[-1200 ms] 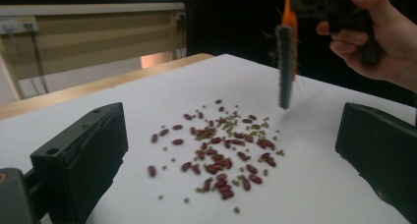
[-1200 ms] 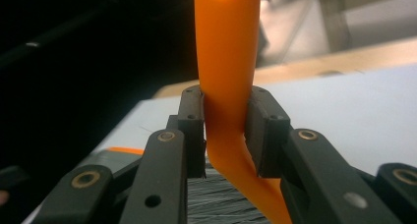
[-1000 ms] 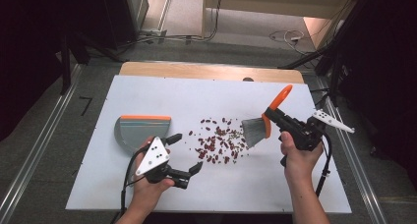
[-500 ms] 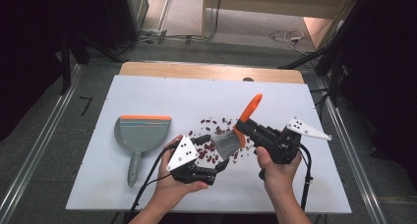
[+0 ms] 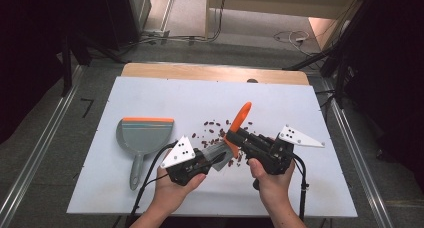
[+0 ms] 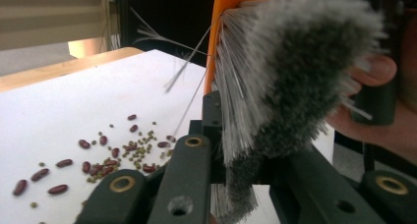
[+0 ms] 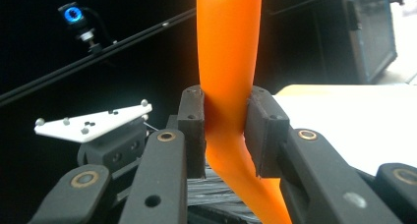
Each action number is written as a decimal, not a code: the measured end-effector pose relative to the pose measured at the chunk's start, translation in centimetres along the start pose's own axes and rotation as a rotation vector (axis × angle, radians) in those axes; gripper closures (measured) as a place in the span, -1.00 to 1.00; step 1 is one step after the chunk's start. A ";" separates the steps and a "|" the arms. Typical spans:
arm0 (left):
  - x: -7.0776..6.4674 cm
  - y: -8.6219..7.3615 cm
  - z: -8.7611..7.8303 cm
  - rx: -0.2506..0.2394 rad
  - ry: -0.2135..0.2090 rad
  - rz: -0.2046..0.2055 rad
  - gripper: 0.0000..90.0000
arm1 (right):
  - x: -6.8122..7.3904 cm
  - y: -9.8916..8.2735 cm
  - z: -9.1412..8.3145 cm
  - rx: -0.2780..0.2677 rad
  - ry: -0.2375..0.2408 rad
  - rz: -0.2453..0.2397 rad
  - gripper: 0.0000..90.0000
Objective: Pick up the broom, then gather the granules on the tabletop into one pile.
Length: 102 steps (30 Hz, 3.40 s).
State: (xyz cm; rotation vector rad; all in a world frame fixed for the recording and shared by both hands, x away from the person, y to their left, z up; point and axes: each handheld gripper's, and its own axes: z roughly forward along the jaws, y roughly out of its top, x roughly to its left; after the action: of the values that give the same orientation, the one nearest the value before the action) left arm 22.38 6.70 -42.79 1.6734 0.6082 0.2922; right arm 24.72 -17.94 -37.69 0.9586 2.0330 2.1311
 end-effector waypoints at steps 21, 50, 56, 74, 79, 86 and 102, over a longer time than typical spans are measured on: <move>3.0 1.5 -4.3 -0.019 -0.229 0.029 0.91 | -3.2 -0.5 0.1 0.311 0.283 -0.167 -0.01; 2.8 1.3 -4.1 0.002 -0.403 0.025 0.86 | -2.3 -2.2 1.6 0.474 0.447 -0.201 0.51; 2.8 1.3 -4.3 -0.032 -0.323 0.019 0.14 | -2.5 -1.9 1.2 0.462 0.400 -0.196 0.52; 4.2 0.1 -6.0 0.005 -0.128 0.006 -1.00 | -4.3 -0.9 -0.3 0.452 0.109 -0.161 0.52; 4.6 -0.5 -6.5 0.015 -0.083 0.011 -1.00 | -4.8 -0.6 -0.7 0.446 0.004 -0.154 0.52; 5.1 -1.1 -7.3 0.028 -0.040 0.020 -1.00 | -6.0 -0.3 -1.0 0.433 -0.080 -0.128 0.52; 6.0 -2.2 -9.2 0.033 0.030 0.004 -1.00 | -8.2 0.9 -2.0 0.479 -0.358 -0.153 0.52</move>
State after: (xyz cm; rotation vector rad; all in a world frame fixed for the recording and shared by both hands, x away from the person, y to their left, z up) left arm 22.06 17.86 -43.98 1.7048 0.6354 0.3124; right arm 30.81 -23.45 -39.99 1.0889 2.3632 1.3023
